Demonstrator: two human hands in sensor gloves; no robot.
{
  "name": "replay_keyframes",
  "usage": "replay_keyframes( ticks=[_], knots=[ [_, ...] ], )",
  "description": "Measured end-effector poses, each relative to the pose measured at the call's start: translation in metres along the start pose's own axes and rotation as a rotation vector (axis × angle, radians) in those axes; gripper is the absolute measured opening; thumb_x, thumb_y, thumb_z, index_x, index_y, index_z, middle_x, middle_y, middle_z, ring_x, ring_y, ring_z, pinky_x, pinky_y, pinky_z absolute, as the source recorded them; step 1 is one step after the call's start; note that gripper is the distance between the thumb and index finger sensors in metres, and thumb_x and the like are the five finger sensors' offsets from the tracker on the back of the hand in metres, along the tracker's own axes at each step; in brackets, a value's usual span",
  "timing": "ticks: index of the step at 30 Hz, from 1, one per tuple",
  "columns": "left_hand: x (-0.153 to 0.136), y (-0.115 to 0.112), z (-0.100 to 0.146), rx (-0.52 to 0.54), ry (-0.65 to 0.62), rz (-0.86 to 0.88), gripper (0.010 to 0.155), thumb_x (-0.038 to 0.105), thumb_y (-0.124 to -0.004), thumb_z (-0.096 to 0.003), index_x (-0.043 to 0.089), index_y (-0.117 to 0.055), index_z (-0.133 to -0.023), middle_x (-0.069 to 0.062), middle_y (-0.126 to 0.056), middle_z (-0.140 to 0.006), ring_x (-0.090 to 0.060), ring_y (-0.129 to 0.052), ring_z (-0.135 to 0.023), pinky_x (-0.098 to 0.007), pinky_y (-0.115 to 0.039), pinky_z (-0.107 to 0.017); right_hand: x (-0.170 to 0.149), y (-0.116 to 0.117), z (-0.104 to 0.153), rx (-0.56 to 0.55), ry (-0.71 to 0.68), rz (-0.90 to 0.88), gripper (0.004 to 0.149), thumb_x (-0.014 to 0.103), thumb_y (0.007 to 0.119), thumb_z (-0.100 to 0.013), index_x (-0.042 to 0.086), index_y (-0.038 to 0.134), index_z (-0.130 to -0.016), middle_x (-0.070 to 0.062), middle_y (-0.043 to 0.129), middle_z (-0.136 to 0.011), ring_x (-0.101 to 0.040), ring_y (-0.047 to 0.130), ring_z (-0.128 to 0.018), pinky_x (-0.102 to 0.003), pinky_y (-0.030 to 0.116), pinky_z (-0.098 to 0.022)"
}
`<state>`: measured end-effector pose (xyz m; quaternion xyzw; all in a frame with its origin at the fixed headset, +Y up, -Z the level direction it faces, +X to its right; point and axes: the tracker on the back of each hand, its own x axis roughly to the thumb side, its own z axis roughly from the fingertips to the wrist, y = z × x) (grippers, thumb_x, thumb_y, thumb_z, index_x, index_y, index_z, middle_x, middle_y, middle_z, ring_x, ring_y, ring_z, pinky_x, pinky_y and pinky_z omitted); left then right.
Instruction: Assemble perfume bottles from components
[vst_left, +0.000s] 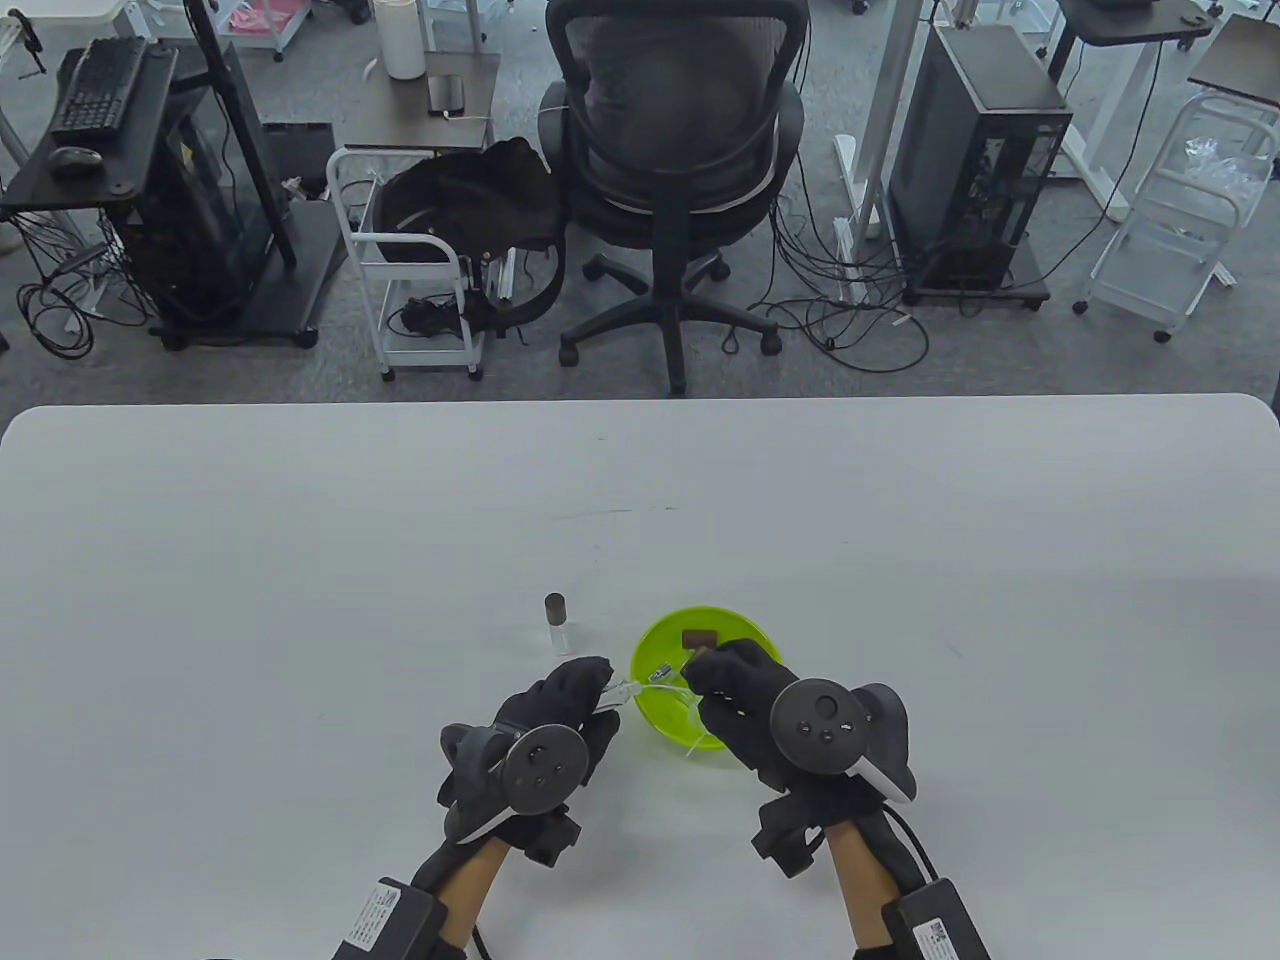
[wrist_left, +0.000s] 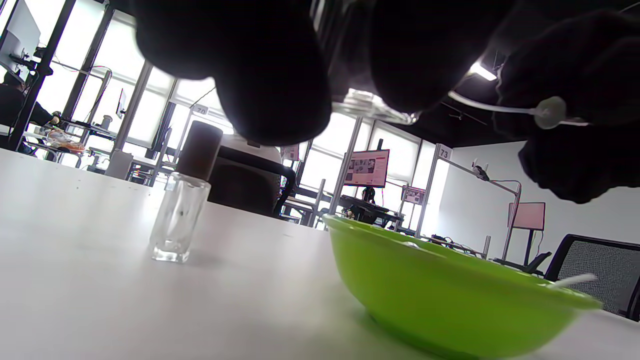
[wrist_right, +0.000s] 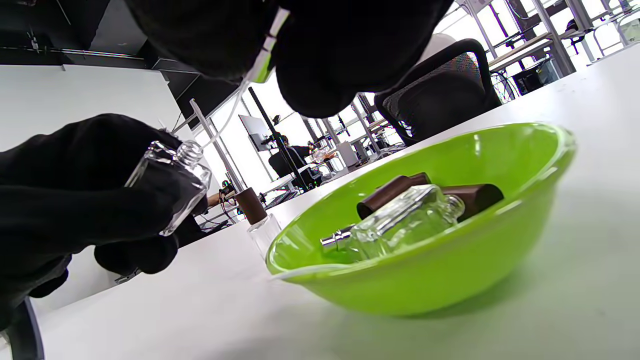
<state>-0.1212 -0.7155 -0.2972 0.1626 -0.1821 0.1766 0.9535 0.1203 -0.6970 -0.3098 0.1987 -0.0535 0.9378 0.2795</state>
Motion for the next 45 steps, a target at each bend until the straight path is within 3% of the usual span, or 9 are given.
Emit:
replay_keyframes(
  ticks=[19, 23, 30, 34, 37, 39, 42, 44, 45],
  knots=[
    [0.025, -0.002, 0.004, -0.001, -0.094, 0.009, 0.055, 0.044, -0.084, -0.0487, 0.02, -0.066, -0.095, -0.01, -0.087, -0.09, -0.017, -0.104, -0.05, -0.024, -0.088, -0.043, 0.01, 0.015, -0.002, 0.067, -0.024, -0.131, 0.042, 0.029, 0.072, -0.062, 0.028, 0.061, -0.102, -0.009, 0.072, -0.104, -0.019, 0.093, -0.085, -0.039, 0.084, -0.07],
    [0.028, -0.002, 0.005, 0.004, -0.103, 0.021, 0.054, 0.041, -0.085, -0.0481, 0.019, -0.068, -0.094, -0.011, -0.088, -0.089, -0.018, -0.105, -0.048, -0.023, -0.089, -0.041, 0.01, 0.016, -0.002, 0.057, -0.018, -0.09, 0.044, 0.03, 0.069, -0.059, 0.024, 0.062, -0.103, -0.009, 0.078, -0.097, -0.014, 0.097, -0.077, -0.037, 0.087, -0.066],
    [0.032, 0.0, 0.006, 0.02, -0.119, 0.036, 0.053, 0.041, -0.085, -0.0475, 0.016, -0.071, -0.093, -0.013, -0.091, -0.085, -0.016, -0.106, -0.043, -0.021, -0.09, -0.038, 0.009, 0.022, -0.003, 0.023, 0.039, -0.096, 0.046, 0.04, 0.054, -0.063, 0.019, 0.059, -0.103, -0.001, 0.088, -0.071, -0.001, 0.096, -0.05, -0.03, 0.088, -0.051],
    [0.03, 0.002, 0.006, 0.028, -0.111, 0.059, 0.053, 0.041, -0.084, -0.0473, 0.017, -0.07, -0.093, -0.012, -0.091, -0.086, -0.015, -0.106, -0.043, -0.021, -0.09, -0.038, 0.008, 0.02, -0.004, 0.106, -0.008, -0.174, 0.048, 0.042, 0.059, -0.062, 0.02, 0.06, -0.104, -0.006, 0.086, -0.085, -0.008, 0.099, -0.064, -0.034, 0.088, -0.059],
    [0.028, 0.002, 0.006, 0.028, -0.103, 0.056, 0.053, 0.041, -0.085, -0.0468, 0.017, -0.07, -0.093, -0.012, -0.091, -0.086, -0.016, -0.106, -0.043, -0.021, -0.09, -0.038, 0.007, 0.018, -0.005, 0.167, -0.022, -0.21, 0.049, 0.033, 0.064, -0.062, 0.018, 0.056, -0.107, -0.011, 0.081, -0.092, -0.014, 0.097, -0.073, -0.039, 0.086, -0.064],
    [0.028, 0.002, 0.006, 0.019, -0.109, 0.076, 0.053, 0.041, -0.085, -0.0467, 0.017, -0.071, -0.093, -0.012, -0.091, -0.086, -0.016, -0.106, -0.043, -0.021, -0.09, -0.038, 0.008, 0.019, -0.005, 0.139, -0.009, -0.172, 0.049, 0.034, 0.063, -0.06, 0.015, 0.059, -0.105, -0.01, 0.085, -0.085, -0.01, 0.099, -0.066, -0.036, 0.088, -0.061],
    [0.032, 0.001, 0.007, 0.022, -0.126, 0.061, 0.053, 0.04, -0.085, -0.0467, 0.017, -0.071, -0.092, -0.012, -0.091, -0.086, -0.016, -0.106, -0.043, -0.021, -0.09, -0.038, 0.01, 0.02, -0.006, 0.103, 0.024, -0.061, 0.053, 0.045, 0.055, -0.061, 0.008, 0.067, -0.096, 0.0, 0.089, -0.063, -0.005, 0.094, -0.042, -0.033, 0.086, -0.045],
    [0.034, 0.002, 0.007, 0.023, -0.136, 0.063, 0.053, 0.04, -0.085, -0.0466, 0.017, -0.071, -0.092, -0.012, -0.092, -0.085, -0.016, -0.106, -0.042, -0.021, -0.09, -0.038, 0.009, 0.021, -0.005, 0.079, 0.039, -0.009, 0.055, 0.054, 0.051, -0.061, 0.011, 0.074, -0.088, 0.004, 0.089, -0.056, -0.005, 0.093, -0.037, -0.033, 0.086, -0.042],
    [0.035, 0.002, 0.007, 0.027, -0.135, 0.055, 0.053, 0.04, -0.085, -0.0467, 0.016, -0.071, -0.092, -0.013, -0.092, -0.085, -0.016, -0.106, -0.042, -0.021, -0.09, -0.037, 0.01, 0.023, -0.004, 0.05, 0.054, -0.009, 0.055, 0.055, 0.051, -0.062, 0.014, 0.072, -0.089, 0.002, 0.089, -0.061, -0.007, 0.094, -0.042, -0.034, 0.085, -0.046]
  ],
)
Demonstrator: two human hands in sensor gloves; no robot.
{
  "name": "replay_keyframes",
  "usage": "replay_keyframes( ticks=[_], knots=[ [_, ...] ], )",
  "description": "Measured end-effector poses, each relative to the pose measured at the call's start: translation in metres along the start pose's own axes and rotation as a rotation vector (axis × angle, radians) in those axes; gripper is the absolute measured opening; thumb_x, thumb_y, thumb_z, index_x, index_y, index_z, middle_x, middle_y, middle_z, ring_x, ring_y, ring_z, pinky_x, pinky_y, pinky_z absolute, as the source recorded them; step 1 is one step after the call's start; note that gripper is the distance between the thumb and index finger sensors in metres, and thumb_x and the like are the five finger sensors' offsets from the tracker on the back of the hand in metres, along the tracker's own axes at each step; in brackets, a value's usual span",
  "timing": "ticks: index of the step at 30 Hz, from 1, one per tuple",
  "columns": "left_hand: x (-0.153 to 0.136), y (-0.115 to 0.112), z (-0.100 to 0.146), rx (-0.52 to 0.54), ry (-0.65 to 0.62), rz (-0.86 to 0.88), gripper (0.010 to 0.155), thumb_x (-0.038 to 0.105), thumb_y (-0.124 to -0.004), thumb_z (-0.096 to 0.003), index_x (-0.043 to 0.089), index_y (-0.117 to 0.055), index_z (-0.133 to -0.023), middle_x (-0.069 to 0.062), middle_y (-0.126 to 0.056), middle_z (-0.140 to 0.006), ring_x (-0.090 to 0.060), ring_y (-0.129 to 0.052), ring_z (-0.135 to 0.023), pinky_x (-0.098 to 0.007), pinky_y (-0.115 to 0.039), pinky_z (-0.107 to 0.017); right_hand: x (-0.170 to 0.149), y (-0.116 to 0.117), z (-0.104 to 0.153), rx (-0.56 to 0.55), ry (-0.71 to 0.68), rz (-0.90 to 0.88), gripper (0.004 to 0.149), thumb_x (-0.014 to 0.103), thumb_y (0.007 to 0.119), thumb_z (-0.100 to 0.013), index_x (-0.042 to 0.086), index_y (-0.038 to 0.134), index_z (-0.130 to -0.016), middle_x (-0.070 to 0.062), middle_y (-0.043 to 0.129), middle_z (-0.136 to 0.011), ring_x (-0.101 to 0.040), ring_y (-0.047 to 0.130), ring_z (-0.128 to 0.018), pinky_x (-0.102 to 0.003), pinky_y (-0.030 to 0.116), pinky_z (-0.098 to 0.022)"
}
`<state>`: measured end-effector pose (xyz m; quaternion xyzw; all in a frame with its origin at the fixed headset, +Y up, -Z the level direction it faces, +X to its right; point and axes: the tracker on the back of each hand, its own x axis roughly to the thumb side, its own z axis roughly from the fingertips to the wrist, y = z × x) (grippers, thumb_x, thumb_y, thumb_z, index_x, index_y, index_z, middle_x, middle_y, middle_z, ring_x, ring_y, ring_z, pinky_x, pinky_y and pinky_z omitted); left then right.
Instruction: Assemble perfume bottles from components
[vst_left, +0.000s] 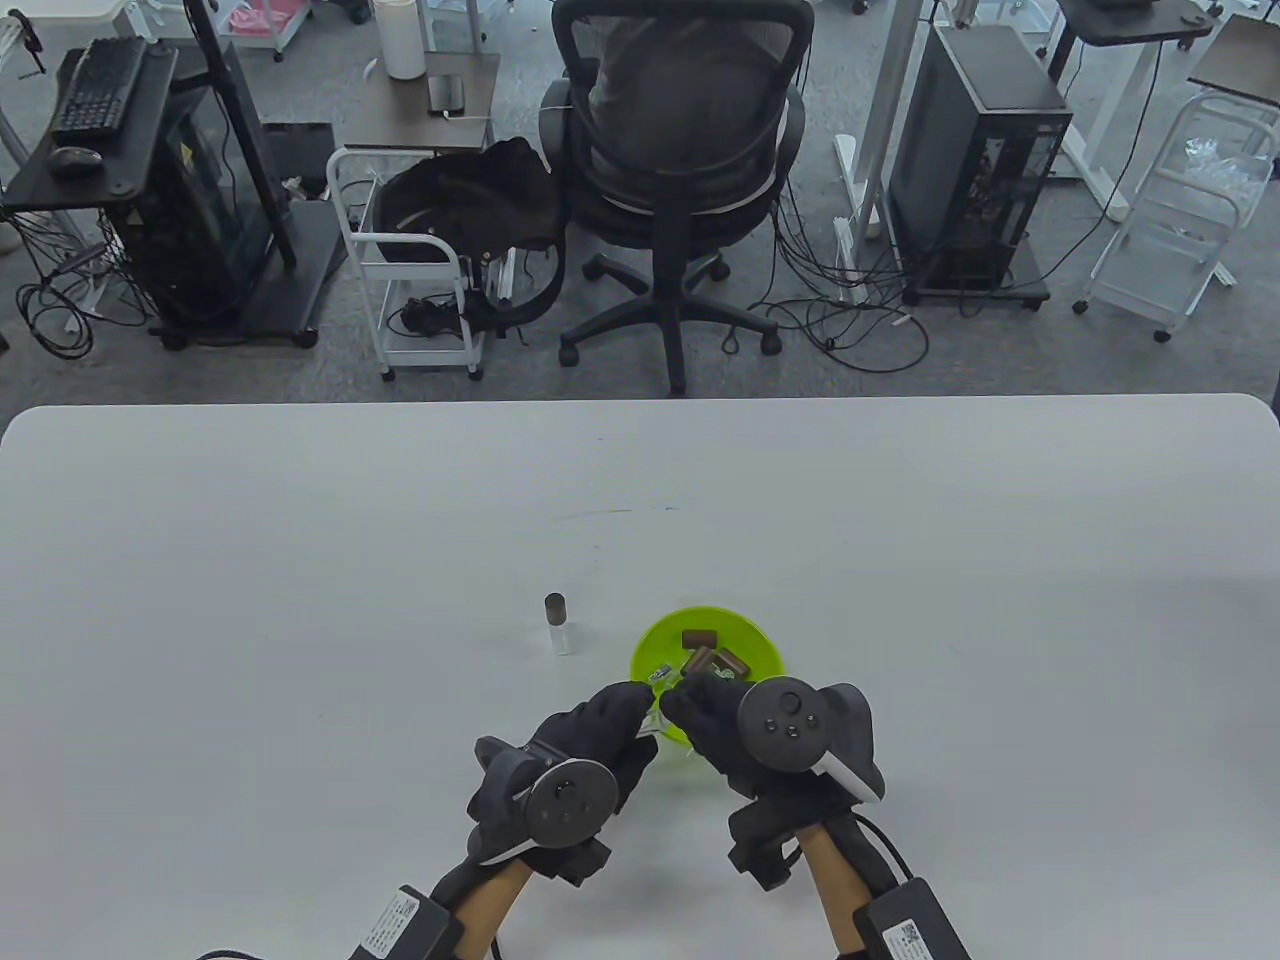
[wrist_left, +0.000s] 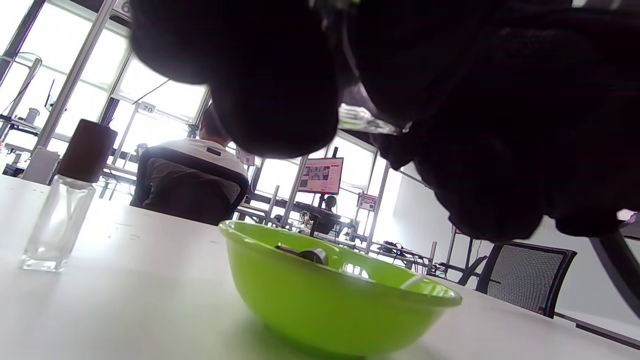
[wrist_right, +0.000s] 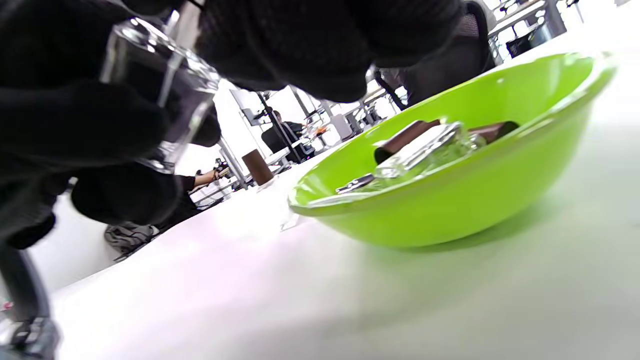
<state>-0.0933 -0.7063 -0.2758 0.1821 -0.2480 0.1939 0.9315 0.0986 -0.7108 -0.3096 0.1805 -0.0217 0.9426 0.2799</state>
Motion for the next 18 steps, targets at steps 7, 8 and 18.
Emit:
replay_keyframes(
  ticks=[7, 8, 18],
  knots=[
    [0.007, -0.005, 0.001, -0.026, -0.027, -0.011, 0.054, 0.04, -0.085, -0.0461, 0.016, -0.071, -0.092, -0.012, -0.092, -0.085, -0.016, -0.106, -0.043, -0.021, -0.09, -0.038, 0.004, 0.002, -0.001, -0.062, 0.043, 0.029, 0.046, 0.047, 0.055, -0.065, 0.016, 0.061, -0.099, 0.0, 0.088, -0.06, -0.003, 0.093, -0.036, -0.029, 0.086, -0.042],
    [0.008, -0.005, 0.001, -0.027, -0.029, -0.021, 0.054, 0.04, -0.084, -0.046, 0.016, -0.071, -0.092, -0.012, -0.092, -0.085, -0.016, -0.106, -0.043, -0.021, -0.09, -0.038, 0.003, 0.002, -0.001, -0.055, 0.047, 0.008, 0.047, 0.048, 0.054, -0.064, 0.016, 0.062, -0.098, -0.001, 0.089, -0.058, -0.003, 0.093, -0.034, -0.029, 0.086, -0.041],
    [-0.008, -0.001, 0.0, -0.003, 0.043, 0.044, 0.053, 0.04, -0.084, -0.0469, 0.016, -0.07, -0.093, -0.012, -0.091, -0.086, -0.016, -0.106, -0.043, -0.021, -0.09, -0.038, 0.002, -0.005, -0.002, 0.131, -0.054, -0.191, 0.05, 0.029, 0.064, -0.062, 0.011, 0.055, -0.108, -0.015, 0.081, -0.087, -0.014, 0.094, -0.067, -0.04, 0.084, -0.061]
  ],
)
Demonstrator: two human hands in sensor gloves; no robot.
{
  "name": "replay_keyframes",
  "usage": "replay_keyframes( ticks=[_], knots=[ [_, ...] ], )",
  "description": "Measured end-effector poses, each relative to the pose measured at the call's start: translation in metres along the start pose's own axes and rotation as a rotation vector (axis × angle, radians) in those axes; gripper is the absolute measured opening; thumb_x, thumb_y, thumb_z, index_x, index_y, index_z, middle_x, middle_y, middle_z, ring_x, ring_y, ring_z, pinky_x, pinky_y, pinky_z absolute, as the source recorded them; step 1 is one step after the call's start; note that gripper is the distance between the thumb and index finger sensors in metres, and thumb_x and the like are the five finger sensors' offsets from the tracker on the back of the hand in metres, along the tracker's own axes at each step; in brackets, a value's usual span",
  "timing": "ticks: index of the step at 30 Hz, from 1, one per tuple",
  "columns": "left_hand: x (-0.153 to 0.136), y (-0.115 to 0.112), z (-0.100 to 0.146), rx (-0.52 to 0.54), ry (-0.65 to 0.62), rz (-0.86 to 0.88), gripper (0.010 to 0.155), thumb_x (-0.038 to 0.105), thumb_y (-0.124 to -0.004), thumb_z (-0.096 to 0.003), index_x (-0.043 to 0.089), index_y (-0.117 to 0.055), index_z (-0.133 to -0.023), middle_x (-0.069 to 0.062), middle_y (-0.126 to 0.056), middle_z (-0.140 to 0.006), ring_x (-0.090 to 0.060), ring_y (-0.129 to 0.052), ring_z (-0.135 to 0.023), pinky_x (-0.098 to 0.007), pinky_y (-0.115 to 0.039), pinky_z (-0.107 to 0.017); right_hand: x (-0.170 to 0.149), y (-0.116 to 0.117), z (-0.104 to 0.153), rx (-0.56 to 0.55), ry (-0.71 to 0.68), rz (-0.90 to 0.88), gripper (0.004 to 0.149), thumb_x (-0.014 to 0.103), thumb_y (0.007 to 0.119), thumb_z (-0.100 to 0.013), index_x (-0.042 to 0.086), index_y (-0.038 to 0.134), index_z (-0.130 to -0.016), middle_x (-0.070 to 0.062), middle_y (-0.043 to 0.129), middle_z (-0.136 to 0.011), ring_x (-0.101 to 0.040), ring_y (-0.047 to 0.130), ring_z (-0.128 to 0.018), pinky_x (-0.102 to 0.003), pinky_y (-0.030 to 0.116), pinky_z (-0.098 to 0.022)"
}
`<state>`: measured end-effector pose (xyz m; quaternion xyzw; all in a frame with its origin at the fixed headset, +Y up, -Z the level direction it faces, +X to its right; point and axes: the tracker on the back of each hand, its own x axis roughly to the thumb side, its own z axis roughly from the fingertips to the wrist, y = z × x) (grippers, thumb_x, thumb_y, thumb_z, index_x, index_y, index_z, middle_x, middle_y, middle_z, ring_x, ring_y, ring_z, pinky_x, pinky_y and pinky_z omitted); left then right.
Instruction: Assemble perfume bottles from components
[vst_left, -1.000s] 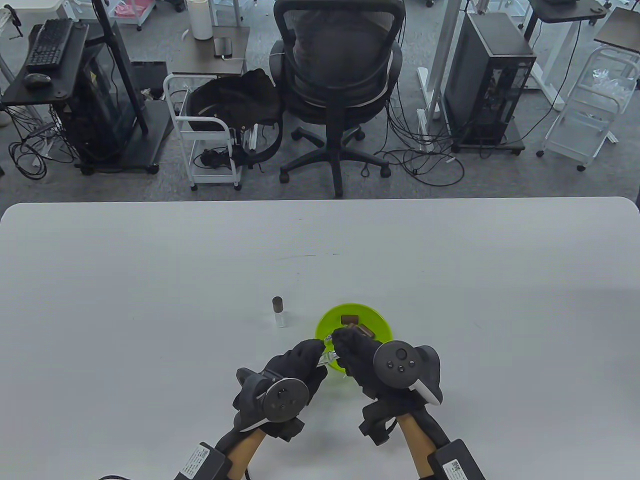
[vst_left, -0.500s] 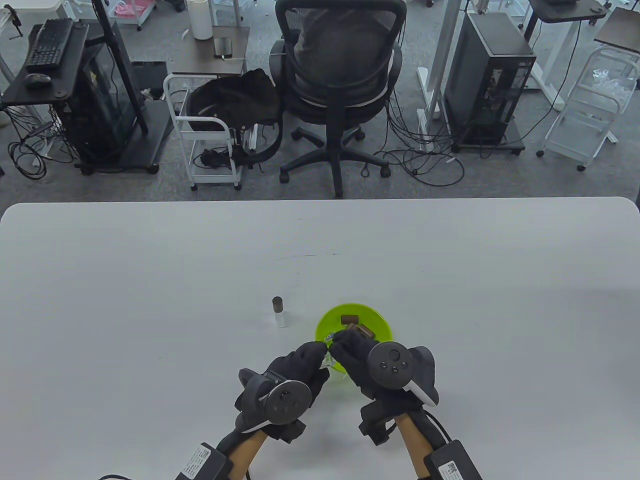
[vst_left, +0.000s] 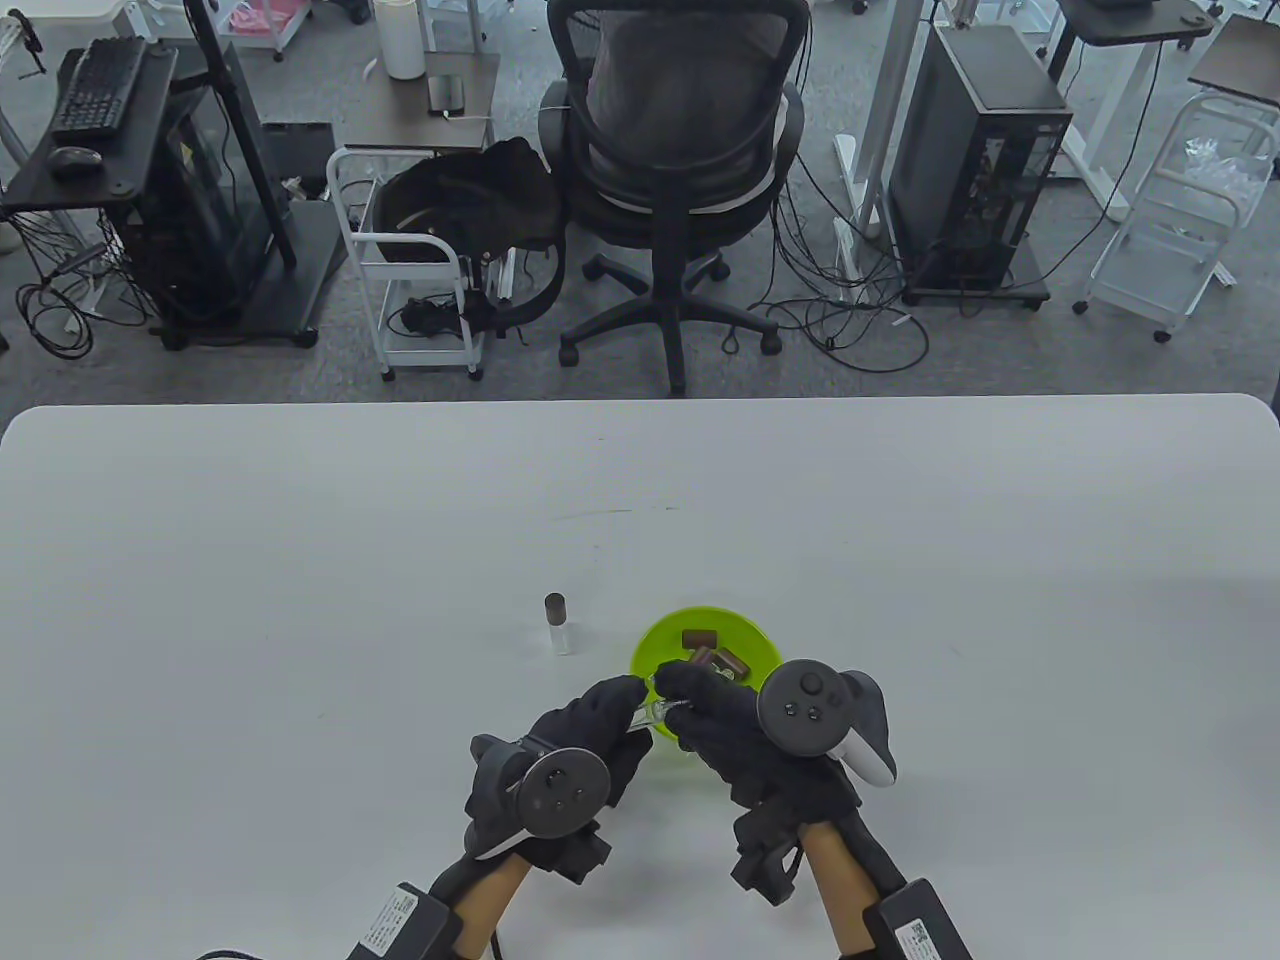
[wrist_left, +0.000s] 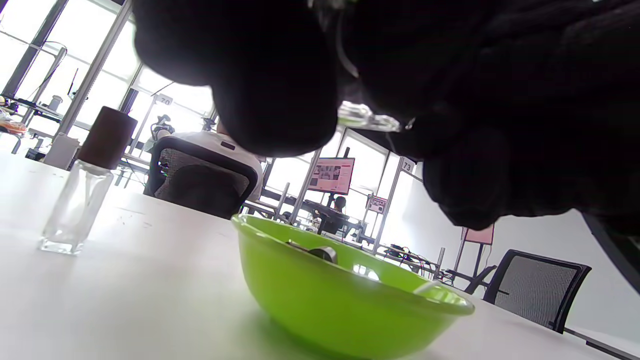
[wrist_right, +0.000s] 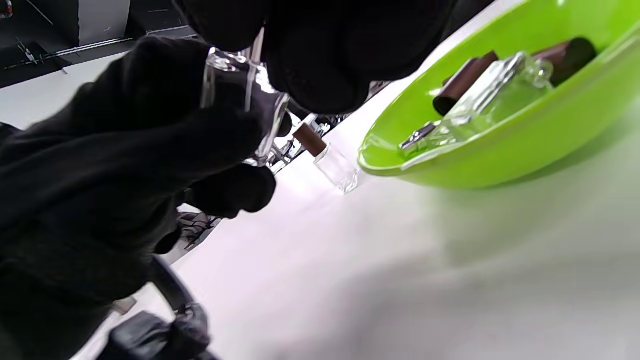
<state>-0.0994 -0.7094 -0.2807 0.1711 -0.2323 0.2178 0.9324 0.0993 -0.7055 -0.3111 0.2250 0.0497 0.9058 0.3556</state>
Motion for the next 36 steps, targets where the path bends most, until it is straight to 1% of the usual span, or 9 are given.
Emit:
replay_keyframes(
  ticks=[5, 7, 9, 13, 16, 20, 25, 31, 36],
  knots=[
    [0.007, -0.002, 0.001, -0.003, -0.031, -0.038, 0.053, 0.04, -0.084, -0.047, 0.016, -0.07, -0.093, -0.013, -0.091, -0.085, -0.016, -0.106, -0.043, -0.021, -0.09, -0.038, 0.001, 0.004, 0.001, -0.075, 0.047, 0.219, 0.055, 0.045, 0.046, -0.063, 0.006, 0.074, -0.09, 0.0, 0.09, -0.057, -0.007, 0.094, -0.037, -0.034, 0.086, -0.041],
    [0.008, -0.002, 0.001, 0.004, -0.033, -0.041, 0.053, 0.04, -0.084, -0.0473, 0.015, -0.07, -0.093, -0.013, -0.091, -0.085, -0.015, -0.106, -0.042, -0.02, -0.09, -0.037, 0.002, 0.006, 0.003, -0.144, 0.062, 0.189, 0.053, 0.047, 0.05, -0.065, 0.009, 0.071, -0.095, -0.006, 0.09, -0.068, -0.013, 0.096, -0.048, -0.039, 0.084, -0.048],
    [0.011, -0.005, 0.001, -0.015, -0.047, -0.042, 0.053, 0.04, -0.084, -0.0471, 0.015, -0.07, -0.093, -0.013, -0.091, -0.085, -0.016, -0.106, -0.042, -0.02, -0.09, -0.038, 0.007, 0.006, 0.003, -0.165, 0.061, 0.157, 0.049, 0.04, 0.057, -0.066, 0.014, 0.053, -0.108, -0.012, 0.077, -0.093, -0.018, 0.091, -0.068, -0.042, 0.08, -0.06],
    [0.016, -0.007, 0.002, -0.017, -0.079, -0.05, 0.054, 0.04, -0.084, -0.0469, 0.017, -0.069, -0.093, -0.011, -0.091, -0.086, -0.015, -0.106, -0.044, -0.02, -0.09, -0.039, 0.007, 0.005, 0.002, -0.194, 0.076, 0.255, 0.046, 0.039, 0.056, -0.066, 0.011, 0.059, -0.103, -0.007, 0.089, -0.065, -0.006, 0.094, -0.039, -0.032, 0.085, -0.043],
    [0.017, -0.008, 0.001, -0.014, -0.079, -0.06, 0.054, 0.041, -0.083, -0.0469, 0.017, -0.069, -0.093, -0.011, -0.091, -0.087, -0.015, -0.106, -0.044, -0.02, -0.09, -0.039, 0.002, 0.003, 0.002, -0.182, 0.088, 0.168, 0.05, 0.042, 0.054, -0.064, 0.008, 0.065, -0.099, -0.007, 0.091, -0.055, -0.005, 0.092, -0.031, -0.032, 0.085, -0.037],
    [0.009, -0.005, 0.0, -0.009, -0.038, -0.034, 0.054, 0.04, -0.083, -0.0473, 0.017, -0.068, -0.094, -0.011, -0.09, -0.087, -0.014, -0.106, -0.044, -0.02, -0.09, -0.039, 0.001, -0.002, 0.003, -0.096, 0.055, 0.008, 0.051, 0.04, 0.051, -0.065, 0.006, 0.064, -0.101, -0.016, 0.091, -0.069, -0.013, 0.097, -0.046, -0.038, 0.085, -0.046],
    [0.003, 0.0, -0.001, 0.003, -0.009, 0.009, 0.054, 0.04, -0.083, -0.0474, 0.017, -0.069, -0.094, -0.011, -0.091, -0.087, -0.015, -0.106, -0.044, -0.02, -0.09, -0.039, 0.006, -0.006, 0.002, 0.048, -0.017, 0.035, 0.053, 0.027, 0.066, -0.063, 0.008, 0.051, -0.111, -0.023, 0.08, -0.089, -0.019, 0.093, -0.069, -0.044, 0.082, -0.061],
    [0.01, -0.003, -0.001, 0.01, -0.034, -0.014, 0.054, 0.04, -0.083, -0.0479, 0.015, -0.069, -0.094, -0.013, -0.091, -0.085, -0.014, -0.106, -0.043, -0.02, -0.09, -0.038, 0.011, -0.004, 0.002, -0.069, 0.018, 0.283, 0.054, 0.036, 0.053, -0.057, 0.004, 0.069, -0.097, -0.003, 0.091, -0.061, -0.004, 0.093, -0.039, -0.032, 0.086, -0.042],
    [0.01, 0.0, -0.001, 0.012, -0.03, 0.016, 0.054, 0.04, -0.083, -0.0479, 0.015, -0.069, -0.094, -0.013, -0.091, -0.086, -0.014, -0.105, -0.043, -0.02, -0.09, -0.038, 0.007, -0.002, 0.003, -0.163, 0.09, 0.179, 0.056, 0.049, 0.05, -0.065, 0.006, 0.081, -0.081, -0.001, 0.092, -0.049, -0.009, 0.092, -0.028, -0.035, 0.084, -0.035]
  ],
)
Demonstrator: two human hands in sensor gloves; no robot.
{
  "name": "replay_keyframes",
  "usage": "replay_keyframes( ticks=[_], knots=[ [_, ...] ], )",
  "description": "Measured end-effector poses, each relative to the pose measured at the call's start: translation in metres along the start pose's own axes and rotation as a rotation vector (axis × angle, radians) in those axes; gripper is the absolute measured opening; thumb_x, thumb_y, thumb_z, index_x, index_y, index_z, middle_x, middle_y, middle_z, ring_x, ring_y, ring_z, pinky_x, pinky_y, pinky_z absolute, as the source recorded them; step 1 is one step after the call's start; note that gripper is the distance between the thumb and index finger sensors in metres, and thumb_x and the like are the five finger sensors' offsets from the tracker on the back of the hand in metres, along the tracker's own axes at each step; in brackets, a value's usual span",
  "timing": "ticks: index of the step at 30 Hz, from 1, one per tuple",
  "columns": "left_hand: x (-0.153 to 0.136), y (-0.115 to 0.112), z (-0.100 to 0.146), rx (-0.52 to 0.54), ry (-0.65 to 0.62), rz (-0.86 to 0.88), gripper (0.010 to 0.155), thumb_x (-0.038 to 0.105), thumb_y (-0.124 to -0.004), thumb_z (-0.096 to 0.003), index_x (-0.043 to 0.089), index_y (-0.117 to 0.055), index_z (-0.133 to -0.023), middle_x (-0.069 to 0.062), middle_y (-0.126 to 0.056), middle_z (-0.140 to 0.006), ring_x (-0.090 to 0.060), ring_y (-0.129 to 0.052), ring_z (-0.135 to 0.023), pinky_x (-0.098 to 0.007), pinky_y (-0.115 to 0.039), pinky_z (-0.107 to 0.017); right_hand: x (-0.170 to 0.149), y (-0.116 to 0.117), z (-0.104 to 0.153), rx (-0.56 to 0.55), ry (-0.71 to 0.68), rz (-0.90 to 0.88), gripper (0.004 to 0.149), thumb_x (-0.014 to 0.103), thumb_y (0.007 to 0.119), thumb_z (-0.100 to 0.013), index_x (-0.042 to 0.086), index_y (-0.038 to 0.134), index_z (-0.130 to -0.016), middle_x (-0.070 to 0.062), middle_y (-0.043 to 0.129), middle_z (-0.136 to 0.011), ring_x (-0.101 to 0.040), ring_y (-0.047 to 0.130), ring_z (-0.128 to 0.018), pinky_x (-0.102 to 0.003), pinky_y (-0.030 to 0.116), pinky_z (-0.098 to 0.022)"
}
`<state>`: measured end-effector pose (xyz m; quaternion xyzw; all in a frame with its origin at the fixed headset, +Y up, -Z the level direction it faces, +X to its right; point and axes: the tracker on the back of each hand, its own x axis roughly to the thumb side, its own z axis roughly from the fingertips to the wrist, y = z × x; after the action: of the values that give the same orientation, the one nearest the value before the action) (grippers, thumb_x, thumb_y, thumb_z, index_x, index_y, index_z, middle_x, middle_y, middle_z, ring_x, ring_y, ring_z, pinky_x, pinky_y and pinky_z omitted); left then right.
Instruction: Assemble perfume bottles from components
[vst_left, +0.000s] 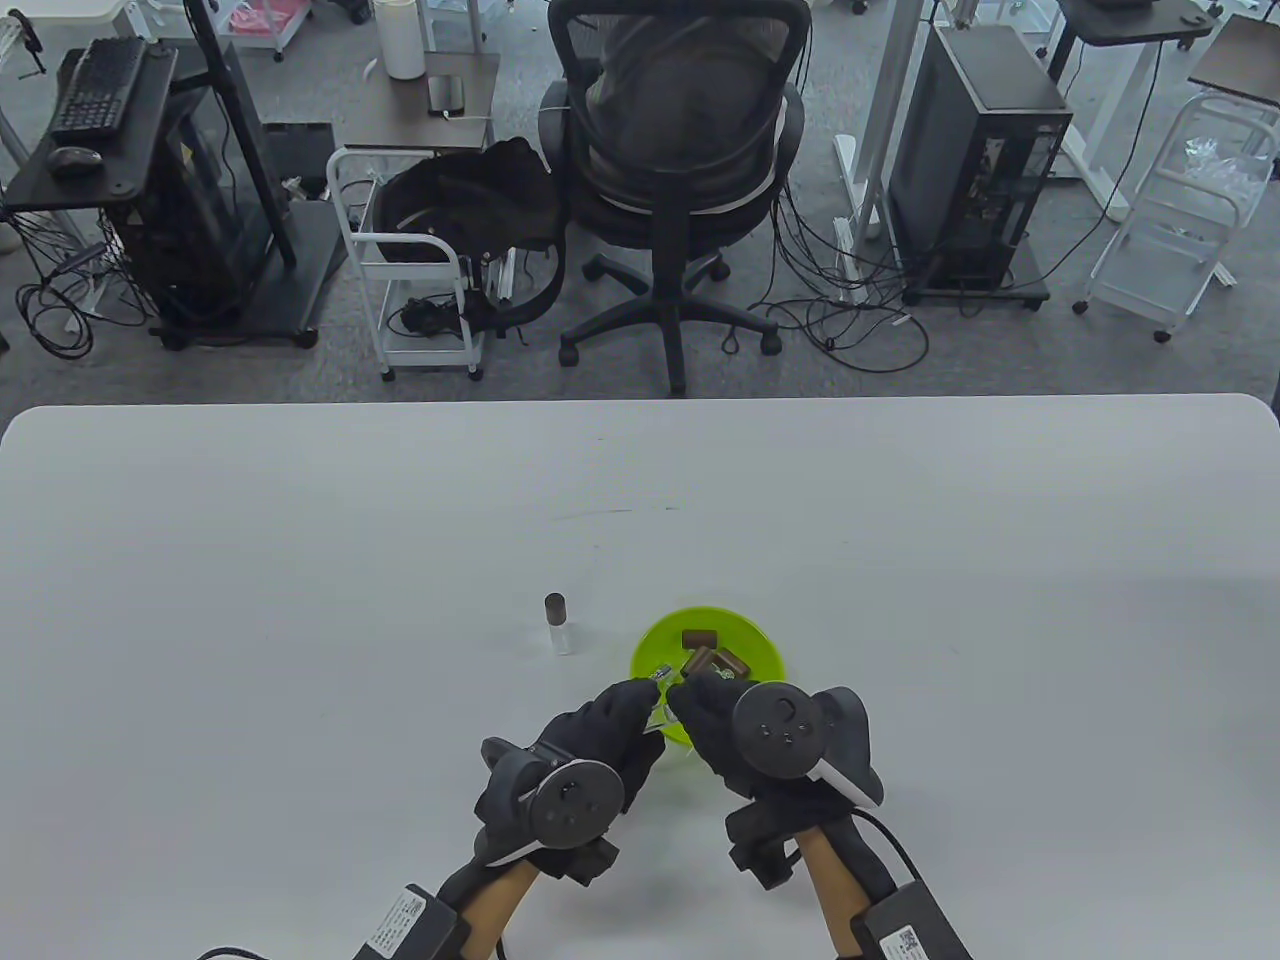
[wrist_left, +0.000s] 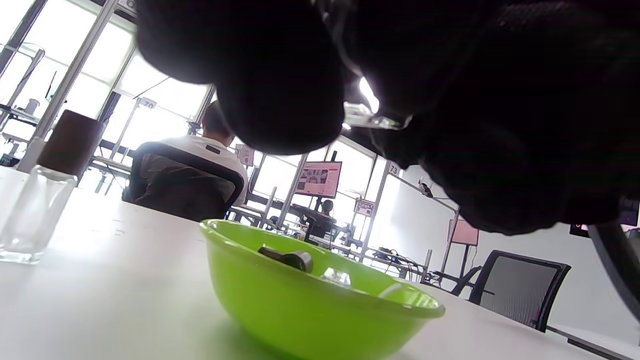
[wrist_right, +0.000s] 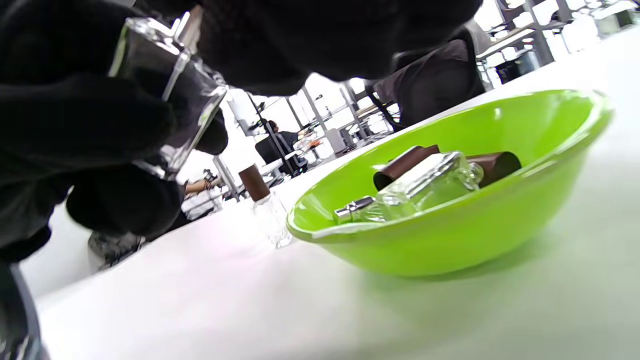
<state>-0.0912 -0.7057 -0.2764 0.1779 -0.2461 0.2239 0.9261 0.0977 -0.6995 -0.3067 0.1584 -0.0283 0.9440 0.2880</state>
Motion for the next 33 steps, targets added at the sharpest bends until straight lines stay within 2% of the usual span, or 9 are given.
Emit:
replay_keyframes(
  ticks=[1, 3, 4, 8, 14, 17, 20, 28, 33],
  knots=[
    [0.0, 0.0, 0.0, 0.003, 0.001, -0.012, 0.054, 0.04, -0.083, -0.048, 0.015, -0.069, -0.094, -0.013, -0.091, -0.085, -0.014, -0.105, -0.043, -0.02, -0.09, -0.038, 0.0, 0.0, 0.0, 0.005, 0.005, -0.007, 0.056, 0.05, 0.05, -0.065, 0.006, 0.079, -0.085, -0.004, 0.092, -0.054, -0.011, 0.094, -0.032, -0.037, 0.083, -0.038],
    [-0.001, -0.001, 0.0, -0.009, -0.002, -0.019, 0.054, 0.04, -0.082, -0.0478, 0.016, -0.069, -0.094, -0.012, -0.091, -0.086, -0.014, -0.105, -0.043, -0.02, -0.09, -0.038, 0.001, 0.001, 0.001, 0.02, -0.032, 0.008, 0.053, 0.048, 0.052, -0.064, 0.012, 0.067, -0.1, -0.011, 0.089, -0.075, -0.016, 0.096, -0.052, -0.041, 0.082, -0.05],
    [-0.002, -0.002, 0.0, -0.015, -0.002, -0.003, 0.054, 0.04, -0.083, -0.0476, 0.016, -0.069, -0.094, -0.011, -0.091, -0.086, -0.014, -0.106, -0.043, -0.02, -0.09, -0.038, 0.002, 0.001, 0.0, 0.084, -0.088, 0.027, 0.053, 0.046, 0.051, -0.064, 0.015, 0.061, -0.106, -0.012, 0.085, -0.085, -0.017, 0.095, -0.06, -0.042, 0.082, -0.055],
    [-0.005, -0.002, 0.0, -0.021, 0.004, 0.026, 0.054, 0.041, -0.082, -0.0473, 0.017, -0.069, -0.093, -0.01, -0.091, -0.086, -0.014, -0.106, -0.043, -0.019, -0.09, -0.038, 0.0, -0.002, 0.0, 0.161, -0.158, 0.017, 0.051, 0.044, 0.053, -0.063, 0.02, 0.056, -0.109, -0.014, 0.081, -0.092, -0.019, 0.093, -0.067, -0.042, 0.08, -0.06],
    [-0.012, -0.001, -0.001, -0.03, 0.041, 0.13, 0.054, 0.041, -0.083, -0.0472, 0.017, -0.07, -0.093, -0.011, -0.091, -0.086, -0.014, -0.106, -0.043, -0.02, -0.09, -0.038, 0.002, -0.005, 0.003, 0.133, -0.192, 0.074, 0.052, 0.04, 0.057, -0.061, 0.021, 0.054, -0.11, -0.011, 0.081, -0.093, -0.016, 0.093, -0.07, -0.04, 0.082, -0.062],
    [-0.013, -0.001, -0.001, -0.036, 0.056, 0.159, 0.054, 0.041, -0.083, -0.0473, 0.016, -0.07, -0.093, -0.011, -0.092, -0.085, -0.014, -0.106, -0.042, -0.02, -0.09, -0.037, 0.01, 0.0, 0.007, 0.024, -0.194, 0.241, 0.054, 0.039, 0.052, -0.056, 0.011, 0.059, -0.103, -0.005, 0.086, -0.08, -0.007, 0.095, -0.059, -0.034, 0.087, -0.056],
    [-0.013, 0.001, 0.0, -0.026, 0.058, 0.144, 0.054, 0.04, -0.083, -0.0468, 0.016, -0.07, -0.093, -0.012, -0.092, -0.085, -0.015, -0.106, -0.042, -0.02, -0.09, -0.037, 0.016, 0.004, 0.009, -0.05, -0.188, 0.332, 0.055, 0.04, 0.049, -0.054, 0.011, 0.064, -0.098, 0.0, 0.089, -0.071, -0.001, 0.094, -0.049, -0.029, 0.088, -0.05],
    [-0.005, -0.002, 0.002, -0.009, 0.009, -0.022, 0.054, 0.04, -0.083, -0.047, 0.016, -0.069, -0.094, -0.012, -0.091, -0.085, -0.014, -0.105, -0.042, -0.02, -0.089, -0.038, 0.007, 0.008, 0.003, 0.016, -0.091, 0.142, 0.054, 0.039, 0.051, -0.056, 0.005, 0.072, -0.092, -0.004, 0.092, -0.061, -0.005, 0.094, -0.04, -0.032, 0.086, -0.042],
    [-0.013, 0.001, 0.003, -0.007, 0.046, 0.009, 0.054, 0.041, -0.083, -0.0472, 0.016, -0.069, -0.094, -0.011, -0.091, -0.086, -0.015, -0.105, -0.043, -0.02, -0.089, -0.038, 0.002, 0.004, 0.002, 0.047, -0.075, 0.046, 0.058, 0.048, 0.051, -0.061, 0.012, 0.064, -0.104, -0.012, 0.088, -0.082, -0.017, 0.096, -0.059, -0.042, 0.082, -0.054]
  ],
)
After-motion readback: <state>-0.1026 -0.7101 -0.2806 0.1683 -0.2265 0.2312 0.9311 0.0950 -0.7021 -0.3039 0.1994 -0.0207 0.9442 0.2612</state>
